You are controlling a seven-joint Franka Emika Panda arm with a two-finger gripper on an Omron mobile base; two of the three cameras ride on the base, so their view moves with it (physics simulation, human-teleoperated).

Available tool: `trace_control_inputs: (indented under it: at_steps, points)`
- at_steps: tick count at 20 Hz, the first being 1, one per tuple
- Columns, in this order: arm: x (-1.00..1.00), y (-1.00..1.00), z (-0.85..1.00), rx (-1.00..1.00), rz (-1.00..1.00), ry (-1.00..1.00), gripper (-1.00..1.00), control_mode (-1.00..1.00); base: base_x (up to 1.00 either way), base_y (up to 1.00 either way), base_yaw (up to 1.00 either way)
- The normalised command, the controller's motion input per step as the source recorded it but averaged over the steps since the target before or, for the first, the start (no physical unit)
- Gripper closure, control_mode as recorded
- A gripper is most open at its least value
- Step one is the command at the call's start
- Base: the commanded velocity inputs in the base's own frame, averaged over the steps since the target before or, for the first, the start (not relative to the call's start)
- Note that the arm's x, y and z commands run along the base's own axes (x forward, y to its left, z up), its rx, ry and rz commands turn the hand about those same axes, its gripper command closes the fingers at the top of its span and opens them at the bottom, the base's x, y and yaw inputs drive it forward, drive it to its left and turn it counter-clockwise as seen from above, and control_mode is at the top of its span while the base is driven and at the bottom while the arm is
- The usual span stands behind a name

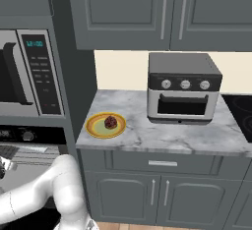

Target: Take the baked cake out of the oven and place it on the plate for cooling. Then close the oven door.

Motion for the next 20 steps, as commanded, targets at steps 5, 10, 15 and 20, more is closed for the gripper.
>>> trace_control_inputs:
  at_steps: [5, 10, 15, 20]
  points:
    - [-0.32, 0.02, -0.07, 0.00, 0.00, -0.06, -1.00, -1.00, 0.00, 0.00, 0.00]
    - [-0.48, 0.00, 0.13, 0.00, 0.00, 0.06, -1.00, -1.00, 0.00, 0.00, 0.00]
    - [-0.57, -0.08, 0.13, 0.00, 0.00, 0.05, -1.00, -1.00, 0.00, 0.00, 0.00]
    - [-0.63, -0.20, 0.15, 0.00, 0.01, 0.02, -1.00, -1.00, 0.00, 0.00, 0.00]
